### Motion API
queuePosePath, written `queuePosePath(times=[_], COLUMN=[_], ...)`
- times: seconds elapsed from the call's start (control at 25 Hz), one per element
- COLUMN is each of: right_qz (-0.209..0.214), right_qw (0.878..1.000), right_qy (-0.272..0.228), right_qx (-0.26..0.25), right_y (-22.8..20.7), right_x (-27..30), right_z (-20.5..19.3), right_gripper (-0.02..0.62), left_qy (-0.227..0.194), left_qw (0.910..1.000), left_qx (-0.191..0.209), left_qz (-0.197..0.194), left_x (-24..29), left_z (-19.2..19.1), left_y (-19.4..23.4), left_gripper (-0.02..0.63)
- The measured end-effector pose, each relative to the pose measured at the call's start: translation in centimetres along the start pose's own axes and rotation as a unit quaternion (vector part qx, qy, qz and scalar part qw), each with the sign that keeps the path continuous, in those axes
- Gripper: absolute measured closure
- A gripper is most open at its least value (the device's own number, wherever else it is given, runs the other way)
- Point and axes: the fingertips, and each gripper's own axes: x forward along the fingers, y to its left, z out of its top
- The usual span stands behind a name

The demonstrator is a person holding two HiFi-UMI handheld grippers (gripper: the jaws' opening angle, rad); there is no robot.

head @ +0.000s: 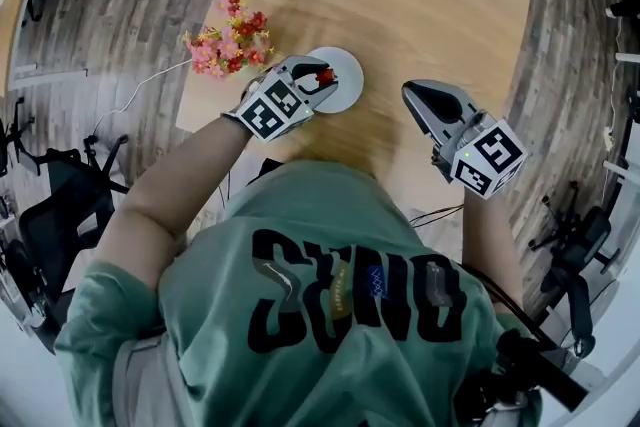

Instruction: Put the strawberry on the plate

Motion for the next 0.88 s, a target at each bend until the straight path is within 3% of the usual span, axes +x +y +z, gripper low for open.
queuePosePath(times=[0.52,0.88], right_qz=[-0.025,-0.028], right_qw=[0.999,0.999], right_qy=[0.012,0.013], right_qx=[0.038,0.041], right_y=[-2.2,-2.5], right_x=[-2.6,-3.0], right_z=[-4.0,-4.3], right_gripper=[0.59,0.589], left_qy=[0.06,0.064], left_qw=[0.9978,0.9977], left_qx=[0.025,0.011], left_qz=[0.015,0.019], left_x=[4.6,5.7], left_z=[-3.9,-5.0], left_y=[2.2,2.7], left_gripper=[0.465,0.465])
